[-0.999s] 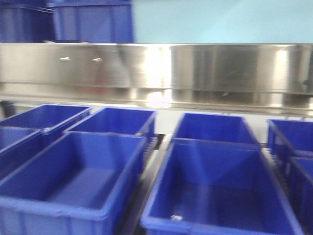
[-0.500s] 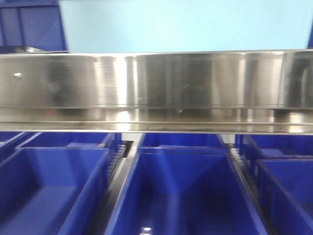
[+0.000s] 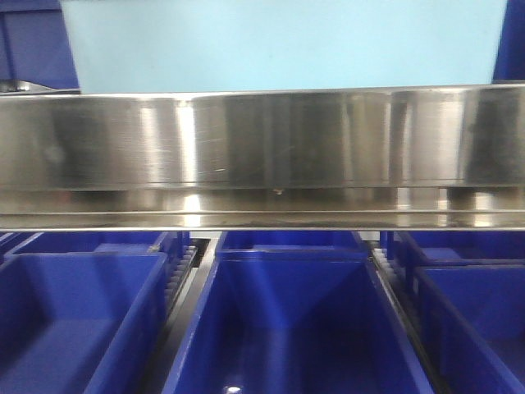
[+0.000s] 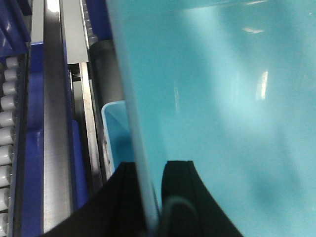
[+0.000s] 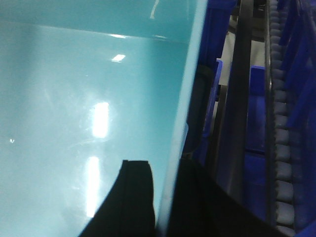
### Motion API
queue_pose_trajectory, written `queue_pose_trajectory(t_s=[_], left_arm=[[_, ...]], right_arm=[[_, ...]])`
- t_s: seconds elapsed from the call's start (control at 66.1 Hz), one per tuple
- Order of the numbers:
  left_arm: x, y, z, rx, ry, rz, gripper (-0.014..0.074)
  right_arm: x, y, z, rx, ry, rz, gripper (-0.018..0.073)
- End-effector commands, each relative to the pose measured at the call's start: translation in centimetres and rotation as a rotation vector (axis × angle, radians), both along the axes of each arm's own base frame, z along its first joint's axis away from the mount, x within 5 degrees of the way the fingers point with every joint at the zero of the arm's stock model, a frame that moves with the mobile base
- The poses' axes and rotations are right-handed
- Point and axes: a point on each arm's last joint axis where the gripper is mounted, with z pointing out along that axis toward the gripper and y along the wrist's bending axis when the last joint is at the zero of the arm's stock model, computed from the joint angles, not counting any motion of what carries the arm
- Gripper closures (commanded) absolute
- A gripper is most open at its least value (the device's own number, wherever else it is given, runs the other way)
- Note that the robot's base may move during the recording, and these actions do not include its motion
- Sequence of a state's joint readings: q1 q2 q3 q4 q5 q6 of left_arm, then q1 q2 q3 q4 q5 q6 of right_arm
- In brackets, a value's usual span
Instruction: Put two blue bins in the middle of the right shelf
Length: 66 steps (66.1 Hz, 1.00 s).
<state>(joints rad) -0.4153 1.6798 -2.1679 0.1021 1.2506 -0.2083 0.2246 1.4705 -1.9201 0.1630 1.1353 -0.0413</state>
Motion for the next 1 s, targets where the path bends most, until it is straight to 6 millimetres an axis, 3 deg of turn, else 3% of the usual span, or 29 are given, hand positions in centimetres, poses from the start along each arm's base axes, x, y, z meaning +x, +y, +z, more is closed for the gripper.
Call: queue_pose_trajectory(t_s=[0.0,0.984], left_arm=[[-0.6,0.18,1.09,-0.015,-0.055,-0.013,0.0707],[-0.6,0.18,1.09,-0.015,-0.055,-0.013,0.0707]], right_arm=[[-0.44,-0.18,1.09,0.0,-0.076,0.002,0.0713],[-0.44,-0.18,1.09,0.0,-0.076,0.002,0.0713]])
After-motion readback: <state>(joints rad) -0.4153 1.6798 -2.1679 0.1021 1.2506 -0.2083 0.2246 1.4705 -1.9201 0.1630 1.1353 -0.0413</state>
